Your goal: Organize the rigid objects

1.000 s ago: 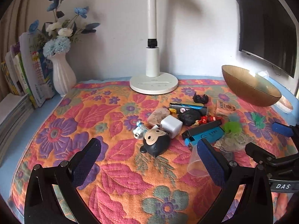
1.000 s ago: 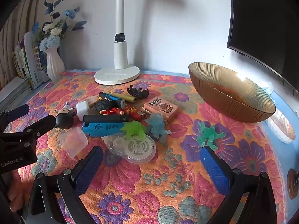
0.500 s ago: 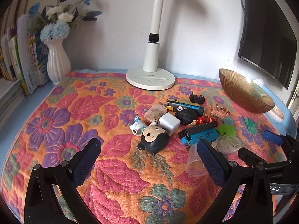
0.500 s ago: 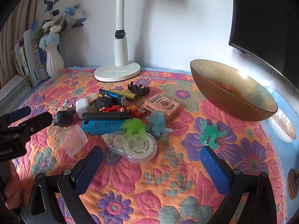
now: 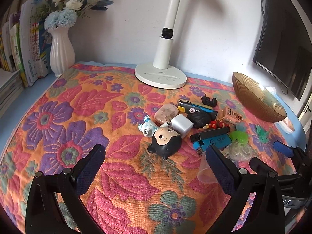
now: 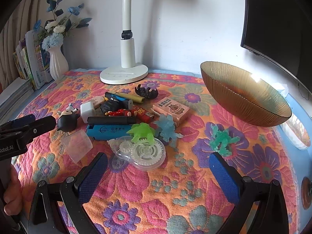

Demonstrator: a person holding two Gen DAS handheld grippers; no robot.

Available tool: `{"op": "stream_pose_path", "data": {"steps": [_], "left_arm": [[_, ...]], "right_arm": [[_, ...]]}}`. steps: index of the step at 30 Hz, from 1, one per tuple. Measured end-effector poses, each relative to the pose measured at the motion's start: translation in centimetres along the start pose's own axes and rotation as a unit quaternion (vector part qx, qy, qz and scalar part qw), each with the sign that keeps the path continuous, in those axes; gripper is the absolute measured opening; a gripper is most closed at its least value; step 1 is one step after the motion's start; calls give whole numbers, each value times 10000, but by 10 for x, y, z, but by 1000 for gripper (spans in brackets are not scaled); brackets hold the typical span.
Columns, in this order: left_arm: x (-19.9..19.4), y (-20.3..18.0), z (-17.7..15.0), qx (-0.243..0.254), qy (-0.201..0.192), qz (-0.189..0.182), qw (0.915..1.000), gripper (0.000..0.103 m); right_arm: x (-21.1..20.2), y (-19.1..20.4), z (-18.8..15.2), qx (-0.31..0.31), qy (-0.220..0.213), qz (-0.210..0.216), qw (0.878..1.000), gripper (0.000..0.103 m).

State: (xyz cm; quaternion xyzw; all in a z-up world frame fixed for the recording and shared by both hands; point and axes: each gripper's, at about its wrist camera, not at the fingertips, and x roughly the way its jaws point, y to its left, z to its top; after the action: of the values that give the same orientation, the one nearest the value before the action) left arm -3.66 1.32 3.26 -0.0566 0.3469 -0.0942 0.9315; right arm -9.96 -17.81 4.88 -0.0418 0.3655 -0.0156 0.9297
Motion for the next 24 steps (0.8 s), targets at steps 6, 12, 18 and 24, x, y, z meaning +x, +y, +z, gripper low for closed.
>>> {"op": "stream_pose_path", "data": {"steps": [6, 12, 18, 24], "left_arm": [[3, 5, 0, -112, 89, -68, 9999, 102], [4, 4, 1, -99, 121, -50, 9999, 102], [7, 6, 2, -139, 214, 74, 9996, 102], [16, 11, 1, -281, 473, 40, 9985, 102]], "right_arm": [[1, 0, 0, -8, 16, 20, 10000, 103], [2, 1, 1, -27, 30, 49, 10000, 103], [-3, 4, 0, -93, -104, 13, 9999, 103], [-5, 8, -1, -236, -149, -8, 9996, 103]]}}
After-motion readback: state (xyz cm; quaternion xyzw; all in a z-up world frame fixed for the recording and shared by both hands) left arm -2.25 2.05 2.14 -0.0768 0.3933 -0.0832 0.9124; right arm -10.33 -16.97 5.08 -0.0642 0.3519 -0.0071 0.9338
